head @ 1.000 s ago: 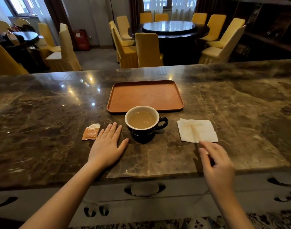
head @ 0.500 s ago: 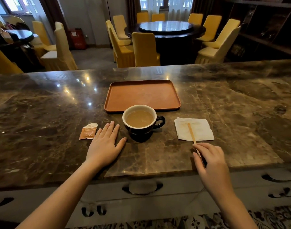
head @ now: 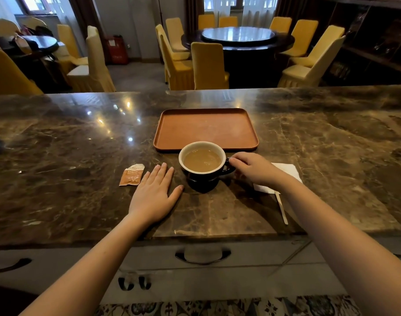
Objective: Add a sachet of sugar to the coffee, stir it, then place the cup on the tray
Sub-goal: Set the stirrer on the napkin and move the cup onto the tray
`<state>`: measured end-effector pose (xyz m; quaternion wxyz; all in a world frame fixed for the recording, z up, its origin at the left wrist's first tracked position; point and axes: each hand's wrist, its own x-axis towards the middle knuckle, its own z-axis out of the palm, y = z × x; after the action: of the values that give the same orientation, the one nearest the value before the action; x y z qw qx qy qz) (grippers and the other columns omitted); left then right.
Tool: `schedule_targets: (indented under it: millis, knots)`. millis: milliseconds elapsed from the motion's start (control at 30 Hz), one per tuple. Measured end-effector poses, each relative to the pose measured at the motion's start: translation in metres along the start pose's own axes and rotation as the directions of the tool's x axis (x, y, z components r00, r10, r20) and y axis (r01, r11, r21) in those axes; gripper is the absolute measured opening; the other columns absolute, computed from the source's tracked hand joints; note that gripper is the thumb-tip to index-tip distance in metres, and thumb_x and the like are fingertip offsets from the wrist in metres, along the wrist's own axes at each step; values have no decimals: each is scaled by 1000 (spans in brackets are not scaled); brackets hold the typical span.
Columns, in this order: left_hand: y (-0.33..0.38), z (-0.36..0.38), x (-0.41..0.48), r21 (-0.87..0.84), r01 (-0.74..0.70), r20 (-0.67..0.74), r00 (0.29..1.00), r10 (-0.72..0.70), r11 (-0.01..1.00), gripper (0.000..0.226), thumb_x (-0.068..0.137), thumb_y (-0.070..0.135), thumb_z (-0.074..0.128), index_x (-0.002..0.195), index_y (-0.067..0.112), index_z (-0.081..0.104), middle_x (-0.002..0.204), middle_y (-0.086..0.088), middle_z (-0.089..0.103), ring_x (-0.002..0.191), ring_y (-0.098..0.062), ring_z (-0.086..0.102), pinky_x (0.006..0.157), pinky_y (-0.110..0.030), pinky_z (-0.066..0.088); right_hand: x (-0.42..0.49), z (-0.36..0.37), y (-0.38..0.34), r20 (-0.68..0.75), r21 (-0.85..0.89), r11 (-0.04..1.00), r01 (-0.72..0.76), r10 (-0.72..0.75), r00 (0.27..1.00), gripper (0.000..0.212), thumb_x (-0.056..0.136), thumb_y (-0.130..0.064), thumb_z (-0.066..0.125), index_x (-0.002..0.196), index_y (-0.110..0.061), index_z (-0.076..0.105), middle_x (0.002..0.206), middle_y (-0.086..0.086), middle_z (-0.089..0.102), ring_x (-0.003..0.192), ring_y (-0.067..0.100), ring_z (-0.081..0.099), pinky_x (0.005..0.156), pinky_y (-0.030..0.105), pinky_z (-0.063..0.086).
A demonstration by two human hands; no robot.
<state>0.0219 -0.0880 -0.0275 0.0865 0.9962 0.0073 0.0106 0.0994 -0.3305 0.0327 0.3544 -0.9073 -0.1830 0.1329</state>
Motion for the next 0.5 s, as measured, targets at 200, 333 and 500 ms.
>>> schedule_targets:
  millis: [200,333,500]
  knots:
    - [-1,3,2,4,2,-5,1000,-2,1000,66,91,57,21,146,23,6,158,0,1,144,-14,-1,115,-32,-2,5,0,2,25,194,980,-39,35,999,23,94,-26,42,102,-13,60,89,4,62,78,14,56,65,24,45]
    - [-1,2,1,7,2,-5,1000,-2,1000,66,91,57,21,146,23,6,158,-1,2,145,-14,-1,116,-33,-1,7,6,1,74,319,941,-112,93,993,26,95,-26,38,101,-7,55,81,5,57,65,11,54,59,23,43]
    - [-1,2,1,0,5,3,1000,-5,1000,66,91,57,21,146,23,5,158,0,1,144,-13,-2,116,-33,-1,10,13,4,79,341,932,-123,102,992,31,94,-39,37,88,-13,51,79,4,56,64,13,53,61,28,43]
